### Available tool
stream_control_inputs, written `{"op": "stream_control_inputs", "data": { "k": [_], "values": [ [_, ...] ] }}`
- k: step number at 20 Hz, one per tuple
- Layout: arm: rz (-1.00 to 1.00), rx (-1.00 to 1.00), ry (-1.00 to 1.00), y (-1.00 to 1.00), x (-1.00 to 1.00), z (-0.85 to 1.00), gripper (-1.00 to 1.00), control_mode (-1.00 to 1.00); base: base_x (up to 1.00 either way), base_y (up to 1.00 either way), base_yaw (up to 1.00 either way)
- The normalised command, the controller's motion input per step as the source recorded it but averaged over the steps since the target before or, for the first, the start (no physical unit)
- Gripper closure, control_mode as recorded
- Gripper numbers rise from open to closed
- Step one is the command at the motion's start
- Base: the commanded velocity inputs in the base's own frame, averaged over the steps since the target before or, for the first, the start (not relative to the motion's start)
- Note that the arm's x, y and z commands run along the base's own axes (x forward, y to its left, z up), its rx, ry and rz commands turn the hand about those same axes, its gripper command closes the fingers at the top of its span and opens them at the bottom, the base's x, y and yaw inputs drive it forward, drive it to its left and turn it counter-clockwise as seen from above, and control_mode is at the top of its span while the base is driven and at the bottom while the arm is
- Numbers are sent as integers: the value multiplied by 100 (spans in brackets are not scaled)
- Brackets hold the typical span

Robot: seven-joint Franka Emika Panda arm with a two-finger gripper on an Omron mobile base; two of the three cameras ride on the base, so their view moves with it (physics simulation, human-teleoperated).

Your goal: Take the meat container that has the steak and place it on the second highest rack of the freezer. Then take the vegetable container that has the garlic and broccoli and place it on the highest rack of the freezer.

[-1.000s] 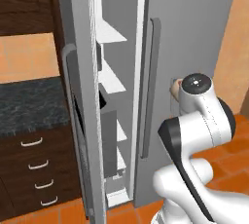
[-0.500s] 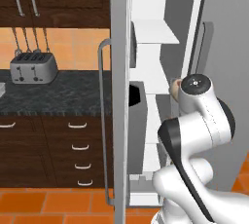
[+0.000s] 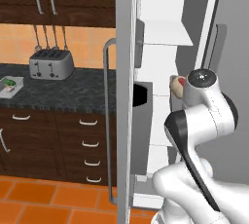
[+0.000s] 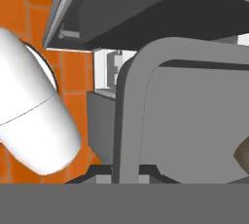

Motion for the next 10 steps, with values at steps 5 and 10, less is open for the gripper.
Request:
{"op": "stream_control_inputs", "data": {
  "k": [5, 10],
  "values": [
    [8, 5, 6, -42, 97, 2, 100, -100, 0, 0, 0],
    [2, 0, 9, -5, 100, -19, 100, -100, 0, 0, 0]
  ]
}}
